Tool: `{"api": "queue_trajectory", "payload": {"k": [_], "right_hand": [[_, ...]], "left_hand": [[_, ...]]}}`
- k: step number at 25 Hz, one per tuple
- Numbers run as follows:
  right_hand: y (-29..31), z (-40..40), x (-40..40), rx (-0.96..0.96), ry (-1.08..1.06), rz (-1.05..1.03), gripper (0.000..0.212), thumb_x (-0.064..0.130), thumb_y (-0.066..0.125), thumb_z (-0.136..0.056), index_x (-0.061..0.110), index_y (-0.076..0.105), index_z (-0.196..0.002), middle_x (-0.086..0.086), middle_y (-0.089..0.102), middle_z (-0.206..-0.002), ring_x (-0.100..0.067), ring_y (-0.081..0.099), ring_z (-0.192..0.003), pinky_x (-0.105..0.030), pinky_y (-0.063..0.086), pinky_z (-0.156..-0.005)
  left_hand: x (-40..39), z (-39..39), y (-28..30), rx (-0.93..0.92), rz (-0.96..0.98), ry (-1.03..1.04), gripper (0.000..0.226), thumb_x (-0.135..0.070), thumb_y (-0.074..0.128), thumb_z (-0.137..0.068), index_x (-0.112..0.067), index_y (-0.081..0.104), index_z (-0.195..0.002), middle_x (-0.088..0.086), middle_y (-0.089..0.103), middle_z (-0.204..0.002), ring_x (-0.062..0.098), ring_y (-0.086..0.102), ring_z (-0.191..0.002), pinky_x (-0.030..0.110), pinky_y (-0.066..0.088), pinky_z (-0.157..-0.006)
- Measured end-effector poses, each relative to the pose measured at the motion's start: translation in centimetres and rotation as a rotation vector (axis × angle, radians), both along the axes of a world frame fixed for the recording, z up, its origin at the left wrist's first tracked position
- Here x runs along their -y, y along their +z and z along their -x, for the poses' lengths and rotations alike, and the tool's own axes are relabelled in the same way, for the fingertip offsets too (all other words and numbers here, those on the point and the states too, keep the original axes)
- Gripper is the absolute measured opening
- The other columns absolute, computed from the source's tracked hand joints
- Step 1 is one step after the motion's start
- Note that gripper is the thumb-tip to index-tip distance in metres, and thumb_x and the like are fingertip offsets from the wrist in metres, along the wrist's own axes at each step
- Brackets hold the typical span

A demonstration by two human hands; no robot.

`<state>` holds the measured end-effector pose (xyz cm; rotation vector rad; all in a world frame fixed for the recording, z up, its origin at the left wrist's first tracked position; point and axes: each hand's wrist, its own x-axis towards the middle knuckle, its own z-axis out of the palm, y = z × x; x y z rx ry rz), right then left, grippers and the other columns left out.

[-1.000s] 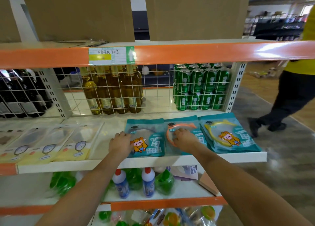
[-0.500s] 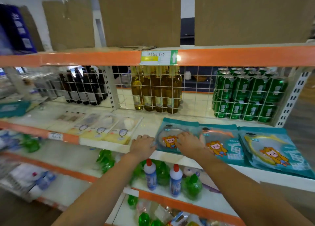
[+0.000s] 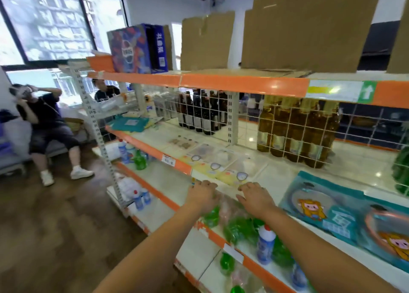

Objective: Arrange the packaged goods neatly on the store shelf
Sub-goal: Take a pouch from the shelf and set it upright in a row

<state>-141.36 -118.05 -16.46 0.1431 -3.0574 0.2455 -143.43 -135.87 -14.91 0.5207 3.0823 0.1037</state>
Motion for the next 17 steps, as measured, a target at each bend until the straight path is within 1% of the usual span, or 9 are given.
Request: {"api": "queue_trajectory", "payload": {"k": [3, 6, 10, 13, 17], "right_hand": [[-0.5, 1.9, 5.2, 0.025, 0.079, 0.007, 0.042, 0.037, 0.033, -0.100, 0.015, 0.044, -0.134, -0.006, 0.044, -0.138, -0.024, 0.038, -0.128, -0.034, 0.033, -0.101], [-0.5, 3.8, 11.1, 0.025, 0.167, 0.015, 0.041, 0.036, 0.034, -0.100, 0.014, 0.045, -0.133, -0.008, 0.044, -0.137, -0.025, 0.038, -0.127, -0.034, 0.033, -0.100], [-0.8, 6.5, 17.7, -0.025, 0.258, 0.064, 0.041, 0.037, 0.037, -0.099, 0.017, 0.046, -0.134, -0.005, 0.046, -0.137, -0.023, 0.038, -0.129, -0.032, 0.032, -0.106], [-1.4, 8.0, 22.3, -0.026, 0.291, 0.040, 0.039, 0.036, 0.037, -0.099, 0.019, 0.047, -0.132, -0.003, 0.047, -0.135, -0.022, 0.038, -0.128, -0.033, 0.032, -0.105], [-2.8, 9.8, 27.3, 0.006, 0.342, -0.009, 0.039, 0.035, 0.036, -0.099, 0.018, 0.047, -0.132, -0.004, 0.047, -0.136, -0.023, 0.038, -0.127, -0.033, 0.031, -0.104]], "left_hand": [[4.8, 0.6, -0.5, -0.002, 0.018, 0.091, 0.054, -0.046, 0.036, -0.097, -0.019, 0.034, -0.144, 0.006, 0.038, -0.146, 0.027, 0.035, -0.132, 0.043, 0.032, -0.105], [10.5, 1.6, -0.9, 0.007, -0.006, 0.177, 0.051, -0.047, 0.037, -0.097, -0.019, 0.039, -0.140, 0.007, 0.043, -0.142, 0.028, 0.038, -0.130, 0.042, 0.034, -0.105], [16.7, 2.5, -0.7, -0.020, -0.021, 0.263, 0.049, -0.044, 0.038, -0.097, -0.019, 0.040, -0.139, 0.007, 0.046, -0.140, 0.028, 0.039, -0.130, 0.040, 0.032, -0.104], [20.9, 2.9, -0.8, -0.040, -0.034, 0.329, 0.049, -0.044, 0.037, -0.097, -0.018, 0.041, -0.138, 0.007, 0.045, -0.141, 0.028, 0.038, -0.131, 0.044, 0.031, -0.108], [25.5, 3.6, -1.2, -0.047, -0.028, 0.371, 0.049, -0.043, 0.037, -0.097, -0.020, 0.037, -0.141, 0.006, 0.041, -0.145, 0.027, 0.035, -0.135, 0.044, 0.030, -0.108]]}}
